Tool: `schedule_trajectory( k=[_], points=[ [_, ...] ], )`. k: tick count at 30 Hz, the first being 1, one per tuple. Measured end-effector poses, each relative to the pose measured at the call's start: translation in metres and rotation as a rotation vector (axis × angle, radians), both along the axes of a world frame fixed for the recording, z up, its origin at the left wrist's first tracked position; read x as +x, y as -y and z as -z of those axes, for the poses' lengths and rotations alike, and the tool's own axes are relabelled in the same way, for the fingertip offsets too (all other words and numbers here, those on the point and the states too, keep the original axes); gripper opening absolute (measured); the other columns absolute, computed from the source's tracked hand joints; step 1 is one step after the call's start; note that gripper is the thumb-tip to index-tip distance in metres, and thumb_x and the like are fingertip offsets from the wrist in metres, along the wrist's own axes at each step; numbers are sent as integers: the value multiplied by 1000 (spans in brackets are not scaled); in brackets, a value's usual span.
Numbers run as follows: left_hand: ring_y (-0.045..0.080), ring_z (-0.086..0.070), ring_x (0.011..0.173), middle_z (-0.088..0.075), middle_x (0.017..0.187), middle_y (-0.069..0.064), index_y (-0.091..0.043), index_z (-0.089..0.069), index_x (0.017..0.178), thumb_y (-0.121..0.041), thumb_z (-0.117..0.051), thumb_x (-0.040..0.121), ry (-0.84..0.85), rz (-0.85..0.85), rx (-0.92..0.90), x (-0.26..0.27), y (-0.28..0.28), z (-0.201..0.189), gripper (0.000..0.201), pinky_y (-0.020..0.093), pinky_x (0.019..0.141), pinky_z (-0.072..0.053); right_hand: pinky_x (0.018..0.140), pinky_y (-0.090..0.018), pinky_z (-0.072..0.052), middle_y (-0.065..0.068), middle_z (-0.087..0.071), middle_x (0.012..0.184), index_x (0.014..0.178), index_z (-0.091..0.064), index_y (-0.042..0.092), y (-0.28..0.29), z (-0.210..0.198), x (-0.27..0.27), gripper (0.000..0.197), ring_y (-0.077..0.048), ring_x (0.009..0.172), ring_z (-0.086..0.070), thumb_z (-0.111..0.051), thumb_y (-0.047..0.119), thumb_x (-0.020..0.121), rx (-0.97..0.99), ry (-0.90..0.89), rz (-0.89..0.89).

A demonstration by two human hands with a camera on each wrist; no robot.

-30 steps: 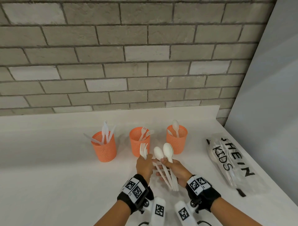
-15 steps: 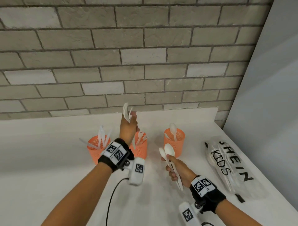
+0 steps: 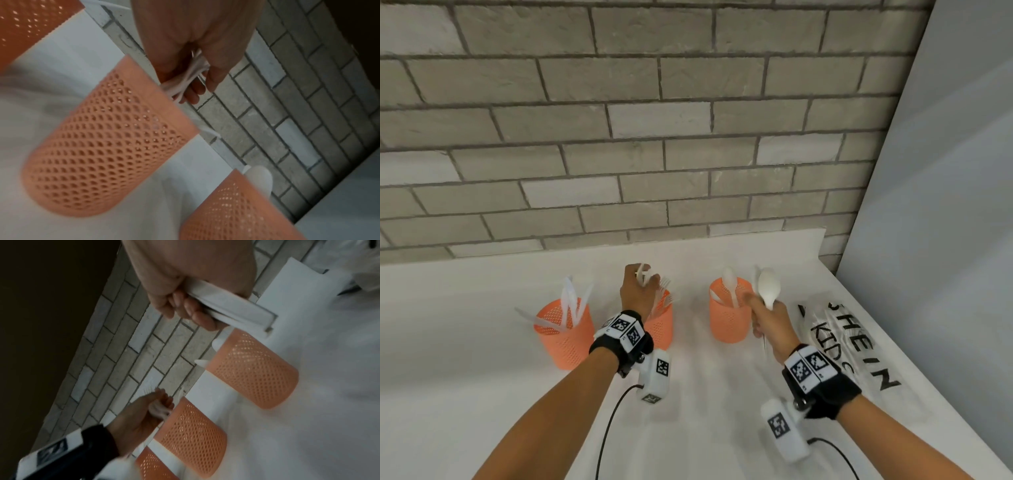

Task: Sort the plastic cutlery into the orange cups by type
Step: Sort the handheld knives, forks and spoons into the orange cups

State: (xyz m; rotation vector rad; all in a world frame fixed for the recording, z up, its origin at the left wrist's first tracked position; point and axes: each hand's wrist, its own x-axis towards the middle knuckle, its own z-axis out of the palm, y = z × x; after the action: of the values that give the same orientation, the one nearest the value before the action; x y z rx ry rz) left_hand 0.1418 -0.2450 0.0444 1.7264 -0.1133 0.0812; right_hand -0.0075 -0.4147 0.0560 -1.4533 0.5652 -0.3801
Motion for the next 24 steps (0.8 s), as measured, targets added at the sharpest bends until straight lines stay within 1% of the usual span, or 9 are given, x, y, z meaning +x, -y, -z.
schedule_trajectory(
  k=[3, 7, 8, 10, 14, 16, 18, 20, 24],
  points=[
    [16, -49, 68, -48, 71, -1, -16, -45, 100, 1, -56, 85, 38, 8, 116, -4, -2, 8, 25, 26, 69, -39, 46, -23, -33, 8, -42, 39, 59, -44, 15, 8, -17, 21, 35, -12, 43, -40, -57, 17, 91, 2, 93, 98],
    [18, -52, 76, -53, 80, 2, -11, -51, 100, 0, -52, 88, 103, 32, 253, -5, -6, 14, 16, 9, 57, -39, 41, -14, -37, 3, -42, 46, 57, -43, 15, 12, -26, 53, 38, -2, 35, -41, -58, 24, 91, -12, 167, 137],
    [22, -55, 82, -58, 88, 7, -7, -54, 101, 1, -50, 89, 126, 30, 285, -3, -7, 17, 14, 10, 62, -40, 42, -13, -38, 1, -42, 48, 57, -43, 15, 13, -25, 62, 39, -3, 36, -42, -58, 27, 90, -31, 162, 144],
    [30, -57, 93, -62, 102, 15, 0, -55, 103, 0, -46, 91, 156, 22, 360, -2, -8, 20, 15, 22, 74, -39, 43, -11, -39, -1, -45, 49, 54, -44, 13, 14, -22, 76, 42, -2, 37, -44, -57, 30, 91, -64, 164, 163],
    [26, -55, 86, -63, 106, 18, 0, -51, 109, -4, -39, 96, 144, 18, 413, -5, -8, 21, 18, 25, 72, -35, 55, -18, -43, 1, -50, 47, 53, -47, 11, 12, -5, 95, 43, 0, 39, -49, -59, 29, 90, -155, 115, 137],
    [26, -55, 88, -62, 109, 18, -1, -49, 113, -4, -38, 95, 137, 31, 429, -7, -8, 21, 21, 25, 73, -36, 65, -26, -46, -7, -57, 62, 67, -54, 7, 10, 3, 98, 29, -12, 58, -58, -65, 27, 86, -215, 72, 130],
    [31, -55, 102, -57, 117, 18, -1, -49, 117, -1, -40, 93, 156, 44, 452, -6, -8, 22, 26, 25, 81, -37, 74, -28, -45, -9, -59, 83, 95, -58, 5, 7, 8, 96, 23, -22, 77, -57, -69, 20, 82, -264, 41, 136],
    [32, -49, 113, -49, 124, 19, -1, -47, 122, -2, -43, 91, 181, 51, 480, -7, -9, 21, 31, 26, 89, -35, 76, -24, -41, -7, -57, 92, 111, -55, 7, 5, 10, 91, 34, -20, 85, -54, -70, 12, 80, -291, 58, 145],
    [28, -31, 132, -35, 139, 15, -7, -36, 137, -10, -53, 88, 213, 46, 461, -13, -11, 12, 51, 27, 104, -28, 85, -20, -35, -1, -56, 109, 118, -55, 15, 4, 6, 83, 44, -11, 100, -49, -73, 13, 77, -398, 158, 136]
  ],
)
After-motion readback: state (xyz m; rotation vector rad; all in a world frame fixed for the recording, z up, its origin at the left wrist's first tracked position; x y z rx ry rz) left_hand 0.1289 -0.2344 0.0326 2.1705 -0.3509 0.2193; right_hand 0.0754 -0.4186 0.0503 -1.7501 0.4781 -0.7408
